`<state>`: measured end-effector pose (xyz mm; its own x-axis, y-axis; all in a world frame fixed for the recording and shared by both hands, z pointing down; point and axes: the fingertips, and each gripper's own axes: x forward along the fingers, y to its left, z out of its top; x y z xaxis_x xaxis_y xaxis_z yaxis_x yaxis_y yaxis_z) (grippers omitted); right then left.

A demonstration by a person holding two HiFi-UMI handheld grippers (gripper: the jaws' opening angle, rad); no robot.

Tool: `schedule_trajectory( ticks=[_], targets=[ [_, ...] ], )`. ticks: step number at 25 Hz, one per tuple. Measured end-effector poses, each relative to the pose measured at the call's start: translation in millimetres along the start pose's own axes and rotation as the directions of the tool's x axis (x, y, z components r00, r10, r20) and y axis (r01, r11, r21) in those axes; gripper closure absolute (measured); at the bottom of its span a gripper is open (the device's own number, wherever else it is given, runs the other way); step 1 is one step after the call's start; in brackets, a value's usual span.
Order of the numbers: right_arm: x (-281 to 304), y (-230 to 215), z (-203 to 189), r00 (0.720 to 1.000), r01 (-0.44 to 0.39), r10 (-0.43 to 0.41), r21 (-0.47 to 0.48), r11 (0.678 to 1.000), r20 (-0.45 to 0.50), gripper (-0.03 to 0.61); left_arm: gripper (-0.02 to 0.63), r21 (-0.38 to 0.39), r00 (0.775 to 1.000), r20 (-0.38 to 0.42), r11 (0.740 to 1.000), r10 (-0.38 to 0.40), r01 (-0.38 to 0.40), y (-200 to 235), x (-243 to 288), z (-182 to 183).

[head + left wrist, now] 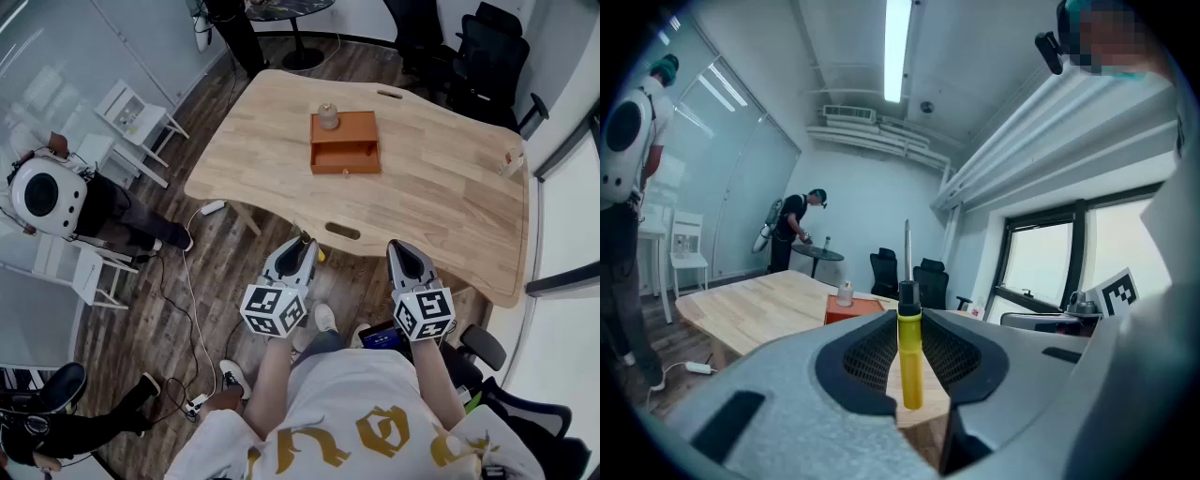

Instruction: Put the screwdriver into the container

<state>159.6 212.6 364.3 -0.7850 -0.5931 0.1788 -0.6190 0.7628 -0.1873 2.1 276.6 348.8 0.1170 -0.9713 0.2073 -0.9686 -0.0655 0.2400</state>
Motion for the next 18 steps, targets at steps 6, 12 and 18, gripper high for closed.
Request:
schedule_trajectory(
  ticks=[6,12,18],
  targets=[
    [-1,-4,-1,1.000,-0.014,0.014,0.002,1.000,0.004,0.568,0.534,-0.004,1.000,-0.010,1.000,0.004,-0.004,-1,4,-5],
    [-4,2,4,0.998,-0.057,0.057,-0.004,0.998,0.020,0.568,0.534,0.020,1.000,-0.021,1.000,0.001,-0.001,-10,3,-1],
    [-8,18,8,0.991,-0.123,0.126,-0.070,0.990,0.039,0.568,0.534,0.036,1.000,-0.026,0.999,0.012,-0.011,-16,-1,-3]
  ],
)
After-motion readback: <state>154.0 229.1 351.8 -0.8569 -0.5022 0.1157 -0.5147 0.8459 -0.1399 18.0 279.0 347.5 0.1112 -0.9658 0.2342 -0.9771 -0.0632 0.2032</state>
